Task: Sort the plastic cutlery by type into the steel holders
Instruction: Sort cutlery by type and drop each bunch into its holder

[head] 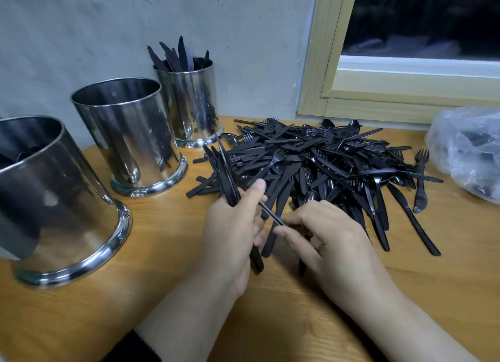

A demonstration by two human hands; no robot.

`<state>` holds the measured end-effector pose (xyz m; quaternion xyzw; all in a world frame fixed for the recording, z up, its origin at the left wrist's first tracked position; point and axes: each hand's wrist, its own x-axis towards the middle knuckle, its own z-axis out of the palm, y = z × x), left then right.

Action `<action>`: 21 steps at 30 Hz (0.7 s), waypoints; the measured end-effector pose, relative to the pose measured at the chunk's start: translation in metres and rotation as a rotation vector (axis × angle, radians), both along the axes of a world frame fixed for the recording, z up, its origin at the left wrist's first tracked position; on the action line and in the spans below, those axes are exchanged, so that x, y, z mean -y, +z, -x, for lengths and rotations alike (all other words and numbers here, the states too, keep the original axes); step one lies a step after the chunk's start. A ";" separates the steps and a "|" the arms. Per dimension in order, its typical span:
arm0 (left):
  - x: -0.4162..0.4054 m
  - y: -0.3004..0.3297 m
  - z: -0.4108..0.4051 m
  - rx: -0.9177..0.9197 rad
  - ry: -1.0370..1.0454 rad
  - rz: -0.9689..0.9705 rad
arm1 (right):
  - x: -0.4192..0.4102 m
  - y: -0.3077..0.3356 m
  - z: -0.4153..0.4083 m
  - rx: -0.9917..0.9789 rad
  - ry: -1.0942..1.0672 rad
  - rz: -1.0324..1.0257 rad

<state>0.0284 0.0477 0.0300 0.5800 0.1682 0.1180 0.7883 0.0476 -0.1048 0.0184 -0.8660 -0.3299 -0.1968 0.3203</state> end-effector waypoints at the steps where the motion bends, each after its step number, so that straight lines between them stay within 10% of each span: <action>1: -0.003 0.000 -0.001 -0.014 0.028 -0.020 | 0.002 0.001 0.000 -0.053 0.014 -0.005; 9: -0.047 0.008 -0.001 0.114 0.413 -0.285 | 0.000 0.011 -0.020 -0.075 -0.108 0.166; 15: -0.049 -0.008 0.000 0.020 0.229 -0.529 | -0.035 0.009 -0.049 -0.133 -0.255 0.466; 21: -0.050 -0.011 -0.004 -0.038 0.212 -0.327 | -0.039 0.006 -0.054 -0.195 -0.286 0.545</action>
